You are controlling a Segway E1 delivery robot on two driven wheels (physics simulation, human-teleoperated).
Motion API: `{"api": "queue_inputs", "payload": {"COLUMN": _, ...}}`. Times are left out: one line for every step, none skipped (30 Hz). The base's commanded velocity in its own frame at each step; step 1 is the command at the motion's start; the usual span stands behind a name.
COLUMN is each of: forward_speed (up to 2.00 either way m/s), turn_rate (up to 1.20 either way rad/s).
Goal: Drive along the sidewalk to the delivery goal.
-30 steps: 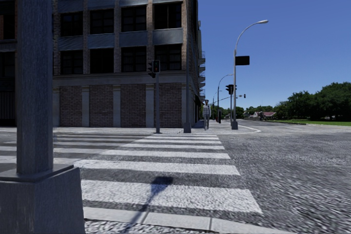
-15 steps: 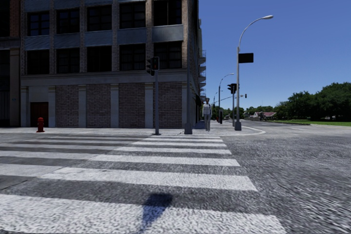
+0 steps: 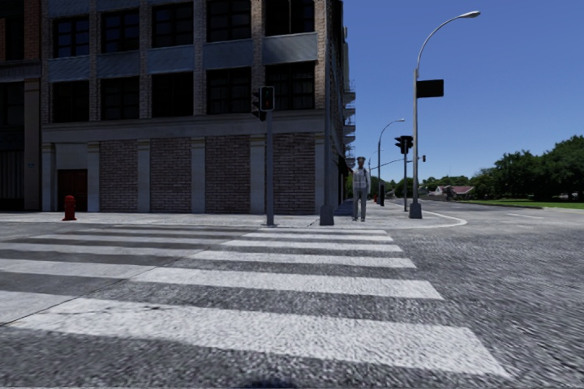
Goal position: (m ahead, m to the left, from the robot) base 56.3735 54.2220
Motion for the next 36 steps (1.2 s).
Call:
{"api": "queue_inputs", "payload": {"forward_speed": 1.33, "turn_rate": 0.21}}
{"api": "queue_inputs", "payload": {"forward_speed": 1.34, "turn_rate": 0.21}}
{"api": "queue_inputs", "payload": {"forward_speed": 1.34, "turn_rate": 0.21}}
{"api": "queue_inputs", "payload": {"forward_speed": 1.35, "turn_rate": 0.2}}
{"api": "queue_inputs", "payload": {"forward_speed": 1.35, "turn_rate": 0.2}}
{"api": "queue_inputs", "payload": {"forward_speed": 1.35, "turn_rate": 0.2}}
{"api": "queue_inputs", "payload": {"forward_speed": 1.35, "turn_rate": 0.2}}
{"api": "queue_inputs", "payload": {"forward_speed": 1.35, "turn_rate": 0.2}}
{"api": "queue_inputs", "payload": {"forward_speed": 1.35, "turn_rate": 0.24}}
{"api": "queue_inputs", "payload": {"forward_speed": 1.35, "turn_rate": 0.24}}
{"api": "queue_inputs", "payload": {"forward_speed": 1.35, "turn_rate": 0.28}}
{"api": "queue_inputs", "payload": {"forward_speed": 1.37, "turn_rate": 0.33}}
{"api": "queue_inputs", "payload": {"forward_speed": 1.43, "turn_rate": 0.35}}
{"api": "queue_inputs", "payload": {"forward_speed": 1.43, "turn_rate": 0.35}}
{"api": "queue_inputs", "payload": {"forward_speed": 1.48, "turn_rate": 0.36}}
{"api": "queue_inputs", "payload": {"forward_speed": 1.5, "turn_rate": 0.36}}
{"api": "queue_inputs", "payload": {"forward_speed": 1.52, "turn_rate": 0.36}}
{"api": "queue_inputs", "payload": {"forward_speed": 1.52, "turn_rate": 0.36}}
{"api": "queue_inputs", "payload": {"forward_speed": 1.52, "turn_rate": 0.36}}
{"api": "queue_inputs", "payload": {"forward_speed": 1.52, "turn_rate": 0.36}}
{"api": "queue_inputs", "payload": {"forward_speed": 1.52, "turn_rate": 0.36}}
{"api": "queue_inputs", "payload": {"forward_speed": 1.52, "turn_rate": 0.36}}
{"api": "queue_inputs", "payload": {"forward_speed": 1.52, "turn_rate": 0.38}}
{"api": "queue_inputs", "payload": {"forward_speed": 1.52, "turn_rate": 0.39}}
{"api": "queue_inputs", "payload": {"forward_speed": 1.52, "turn_rate": 0.41}}
{"api": "queue_inputs", "payload": {"forward_speed": 1.52, "turn_rate": 0.41}}
{"api": "queue_inputs", "payload": {"forward_speed": 1.52, "turn_rate": 0.43}}
{"api": "queue_inputs", "payload": {"forward_speed": 1.53, "turn_rate": 0.43}}
{"api": "queue_inputs", "payload": {"forward_speed": 1.53, "turn_rate": 0.43}}
{"api": "queue_inputs", "payload": {"forward_speed": 1.54, "turn_rate": 0.44}}
{"api": "queue_inputs", "payload": {"forward_speed": 1.56, "turn_rate": 0.44}}
{"api": "queue_inputs", "payload": {"forward_speed": 1.58, "turn_rate": 0.44}}
{"api": "queue_inputs", "payload": {"forward_speed": 1.61, "turn_rate": 0.44}}
{"api": "queue_inputs", "payload": {"forward_speed": 1.61, "turn_rate": 0.44}}
{"api": "queue_inputs", "payload": {"forward_speed": 1.62, "turn_rate": 0.44}}
{"api": "queue_inputs", "payload": {"forward_speed": 1.62, "turn_rate": 0.44}}
